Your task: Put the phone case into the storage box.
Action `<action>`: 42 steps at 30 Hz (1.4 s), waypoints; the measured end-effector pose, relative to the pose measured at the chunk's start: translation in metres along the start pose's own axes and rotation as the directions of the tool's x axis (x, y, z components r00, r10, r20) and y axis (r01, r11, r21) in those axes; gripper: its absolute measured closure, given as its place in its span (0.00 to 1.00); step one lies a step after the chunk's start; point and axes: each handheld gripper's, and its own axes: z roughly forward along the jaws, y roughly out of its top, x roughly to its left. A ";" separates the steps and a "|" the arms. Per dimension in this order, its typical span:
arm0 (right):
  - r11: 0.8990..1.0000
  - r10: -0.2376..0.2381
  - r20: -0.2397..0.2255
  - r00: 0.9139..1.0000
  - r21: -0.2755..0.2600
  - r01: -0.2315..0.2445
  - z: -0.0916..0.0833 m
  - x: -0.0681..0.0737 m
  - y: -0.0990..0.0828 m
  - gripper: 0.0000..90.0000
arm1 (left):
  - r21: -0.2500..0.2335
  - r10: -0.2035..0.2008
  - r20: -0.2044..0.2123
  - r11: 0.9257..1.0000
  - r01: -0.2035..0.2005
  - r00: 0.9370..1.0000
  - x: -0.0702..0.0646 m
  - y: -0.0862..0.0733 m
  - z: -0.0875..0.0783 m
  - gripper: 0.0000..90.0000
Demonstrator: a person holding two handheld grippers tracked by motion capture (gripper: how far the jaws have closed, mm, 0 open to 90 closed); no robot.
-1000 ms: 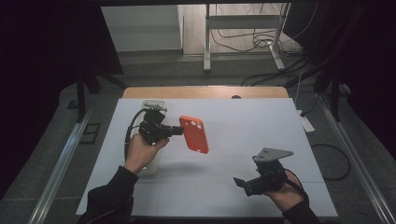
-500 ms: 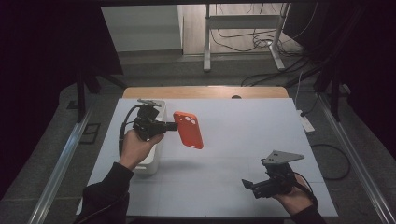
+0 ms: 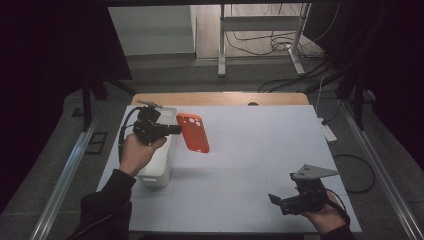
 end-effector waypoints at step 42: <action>0.990 0.137 0.164 0.977 -0.005 -0.138 -0.038 -0.029 -0.037 0.00 | -0.015 -0.057 -0.136 0.998 0.056 0.989 0.052 0.024 -0.044 0.99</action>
